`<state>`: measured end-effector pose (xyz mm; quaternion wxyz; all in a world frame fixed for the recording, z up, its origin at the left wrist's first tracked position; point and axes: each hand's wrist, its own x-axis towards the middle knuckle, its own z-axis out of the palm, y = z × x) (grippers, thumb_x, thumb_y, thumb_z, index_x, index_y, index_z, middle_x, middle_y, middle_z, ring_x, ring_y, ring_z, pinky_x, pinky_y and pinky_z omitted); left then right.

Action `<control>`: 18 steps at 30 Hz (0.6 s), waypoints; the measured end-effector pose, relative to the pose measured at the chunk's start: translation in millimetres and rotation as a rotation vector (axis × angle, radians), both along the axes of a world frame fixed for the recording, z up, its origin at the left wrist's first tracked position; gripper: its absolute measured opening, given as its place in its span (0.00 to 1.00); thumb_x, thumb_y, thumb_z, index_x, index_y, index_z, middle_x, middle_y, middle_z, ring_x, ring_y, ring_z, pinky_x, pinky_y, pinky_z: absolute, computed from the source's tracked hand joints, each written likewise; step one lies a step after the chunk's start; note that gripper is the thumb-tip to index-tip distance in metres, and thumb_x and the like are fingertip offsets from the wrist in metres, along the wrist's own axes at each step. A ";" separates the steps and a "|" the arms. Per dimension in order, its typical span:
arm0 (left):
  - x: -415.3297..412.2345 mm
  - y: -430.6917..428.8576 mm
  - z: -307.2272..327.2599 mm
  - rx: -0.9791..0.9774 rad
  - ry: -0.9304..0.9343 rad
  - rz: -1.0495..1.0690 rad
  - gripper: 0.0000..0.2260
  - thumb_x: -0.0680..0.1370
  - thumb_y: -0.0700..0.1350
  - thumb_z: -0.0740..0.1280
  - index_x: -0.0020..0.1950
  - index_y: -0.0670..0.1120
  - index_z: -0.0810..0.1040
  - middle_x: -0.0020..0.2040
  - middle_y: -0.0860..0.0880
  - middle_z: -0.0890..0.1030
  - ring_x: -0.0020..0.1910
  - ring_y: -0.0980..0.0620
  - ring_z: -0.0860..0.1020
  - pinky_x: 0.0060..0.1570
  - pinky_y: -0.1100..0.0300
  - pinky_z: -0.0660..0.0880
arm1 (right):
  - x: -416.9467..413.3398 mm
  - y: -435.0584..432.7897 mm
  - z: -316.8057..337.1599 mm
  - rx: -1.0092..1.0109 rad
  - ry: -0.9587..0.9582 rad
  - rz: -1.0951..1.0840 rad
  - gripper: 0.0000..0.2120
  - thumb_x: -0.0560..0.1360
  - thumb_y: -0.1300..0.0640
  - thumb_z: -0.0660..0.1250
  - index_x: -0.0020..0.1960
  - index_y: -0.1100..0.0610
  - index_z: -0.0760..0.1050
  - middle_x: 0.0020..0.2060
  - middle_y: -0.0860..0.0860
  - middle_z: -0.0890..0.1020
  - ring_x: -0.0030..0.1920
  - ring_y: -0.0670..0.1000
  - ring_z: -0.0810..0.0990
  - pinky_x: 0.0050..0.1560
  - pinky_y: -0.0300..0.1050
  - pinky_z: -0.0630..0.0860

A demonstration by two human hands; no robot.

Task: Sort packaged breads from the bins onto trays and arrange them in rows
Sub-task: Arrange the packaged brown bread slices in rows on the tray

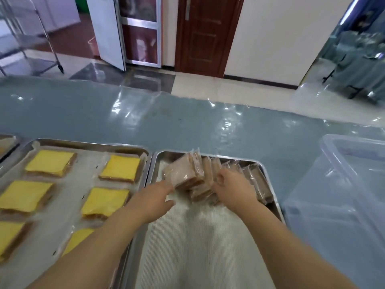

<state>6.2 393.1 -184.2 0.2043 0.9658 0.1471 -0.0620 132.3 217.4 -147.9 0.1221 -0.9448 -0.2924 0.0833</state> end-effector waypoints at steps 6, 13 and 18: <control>53.2 31.2 -18.8 -0.117 -0.084 0.040 0.27 0.77 0.53 0.65 0.74 0.51 0.60 0.72 0.51 0.64 0.69 0.52 0.63 0.67 0.56 0.64 | 32.9 34.0 -19.2 0.013 0.040 0.049 0.09 0.78 0.53 0.59 0.51 0.54 0.76 0.46 0.48 0.74 0.46 0.51 0.73 0.47 0.45 0.73; 85.1 43.9 -28.1 -0.199 0.045 0.009 0.32 0.80 0.54 0.60 0.78 0.49 0.47 0.77 0.50 0.55 0.75 0.49 0.57 0.72 0.52 0.59 | 53.6 50.5 -26.1 -0.009 0.153 -0.082 0.07 0.76 0.50 0.66 0.43 0.51 0.78 0.39 0.47 0.81 0.40 0.48 0.79 0.42 0.44 0.77; 80.6 46.5 -26.9 -0.245 0.022 0.032 0.29 0.79 0.54 0.62 0.76 0.50 0.55 0.73 0.49 0.63 0.70 0.50 0.65 0.68 0.53 0.67 | 55.1 59.9 -30.7 0.037 0.154 -0.057 0.05 0.74 0.48 0.69 0.47 0.48 0.81 0.43 0.45 0.80 0.43 0.47 0.79 0.47 0.49 0.80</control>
